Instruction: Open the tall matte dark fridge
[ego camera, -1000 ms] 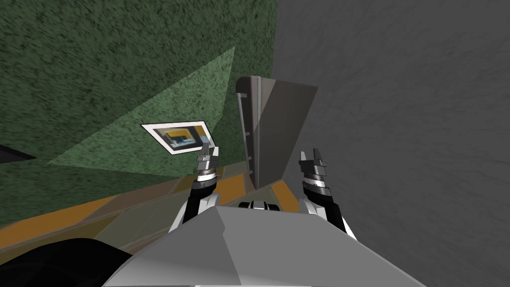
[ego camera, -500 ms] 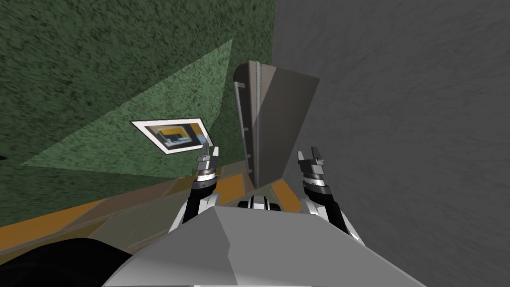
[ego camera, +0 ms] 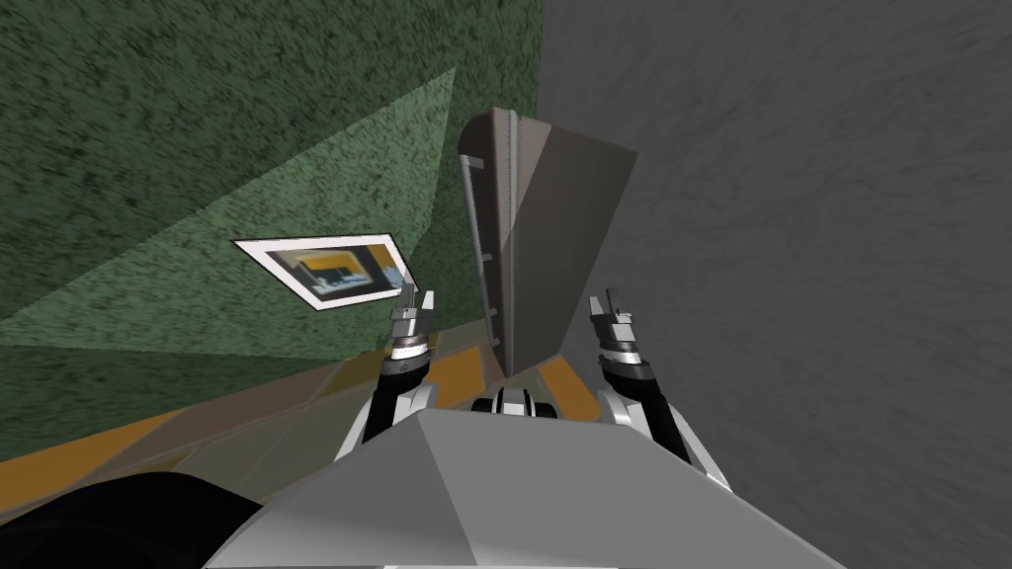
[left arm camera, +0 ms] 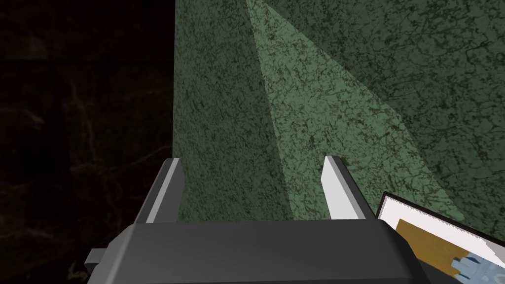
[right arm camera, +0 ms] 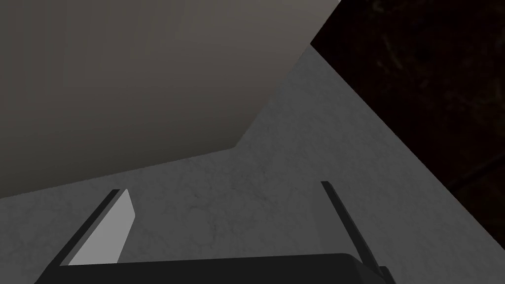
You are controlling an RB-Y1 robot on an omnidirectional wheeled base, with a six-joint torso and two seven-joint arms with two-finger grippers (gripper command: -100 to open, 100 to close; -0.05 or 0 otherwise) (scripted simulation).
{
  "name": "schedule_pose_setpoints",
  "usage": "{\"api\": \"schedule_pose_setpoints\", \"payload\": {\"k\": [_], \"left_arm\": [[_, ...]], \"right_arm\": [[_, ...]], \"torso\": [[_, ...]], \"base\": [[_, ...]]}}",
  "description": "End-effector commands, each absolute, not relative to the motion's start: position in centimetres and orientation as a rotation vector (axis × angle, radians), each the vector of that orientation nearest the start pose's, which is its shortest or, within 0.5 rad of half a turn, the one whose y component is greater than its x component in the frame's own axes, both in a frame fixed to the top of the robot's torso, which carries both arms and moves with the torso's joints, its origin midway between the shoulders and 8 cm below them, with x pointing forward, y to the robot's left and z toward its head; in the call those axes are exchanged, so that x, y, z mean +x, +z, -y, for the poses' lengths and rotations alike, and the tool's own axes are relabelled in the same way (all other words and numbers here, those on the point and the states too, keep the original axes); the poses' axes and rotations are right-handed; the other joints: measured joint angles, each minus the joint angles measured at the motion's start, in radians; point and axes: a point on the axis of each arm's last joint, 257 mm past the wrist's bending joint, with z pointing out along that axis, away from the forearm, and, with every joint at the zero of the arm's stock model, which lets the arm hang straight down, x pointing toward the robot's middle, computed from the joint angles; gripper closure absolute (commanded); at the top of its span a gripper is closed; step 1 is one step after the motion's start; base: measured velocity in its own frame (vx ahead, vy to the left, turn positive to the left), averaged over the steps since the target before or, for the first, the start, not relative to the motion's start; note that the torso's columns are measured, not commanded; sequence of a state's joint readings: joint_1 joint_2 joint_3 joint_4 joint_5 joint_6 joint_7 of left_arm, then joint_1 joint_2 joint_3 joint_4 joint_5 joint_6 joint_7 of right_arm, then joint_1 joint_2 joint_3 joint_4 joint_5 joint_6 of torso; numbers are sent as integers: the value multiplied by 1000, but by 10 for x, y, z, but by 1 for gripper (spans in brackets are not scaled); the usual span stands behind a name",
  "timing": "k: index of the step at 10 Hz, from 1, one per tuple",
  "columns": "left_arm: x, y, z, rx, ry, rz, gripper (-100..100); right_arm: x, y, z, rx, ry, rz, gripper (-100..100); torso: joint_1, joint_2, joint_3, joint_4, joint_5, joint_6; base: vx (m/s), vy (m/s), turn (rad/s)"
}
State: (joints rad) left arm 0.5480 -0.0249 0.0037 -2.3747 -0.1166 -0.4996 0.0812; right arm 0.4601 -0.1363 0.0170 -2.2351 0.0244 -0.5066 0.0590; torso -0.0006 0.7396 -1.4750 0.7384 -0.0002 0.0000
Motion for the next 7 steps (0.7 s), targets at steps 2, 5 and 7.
{"api": "schedule_pose_setpoints", "payload": {"k": [2, 5, 7], "left_arm": [[323, 50, -270, -591, -1291, -607, 0], [323, 50, -270, -591, -1291, -607, 0], [323, 50, -270, -591, -1291, -607, 0]], "right_arm": [[361, 21, 246, 402, 1145, -790, -100], [364, 24, 241, 338, 1072, -805, -100], [366, 26, 237, 274, 1004, -815, -100]], "torso": [[1, -1, -1, 0, 0, 0], [1, -2, -1, -1, 0, 0], [0, -2, -1, 0, 0, 0]], "base": [[33, 31, -57], [40, 30, -48], [40, 29, -54]]}}
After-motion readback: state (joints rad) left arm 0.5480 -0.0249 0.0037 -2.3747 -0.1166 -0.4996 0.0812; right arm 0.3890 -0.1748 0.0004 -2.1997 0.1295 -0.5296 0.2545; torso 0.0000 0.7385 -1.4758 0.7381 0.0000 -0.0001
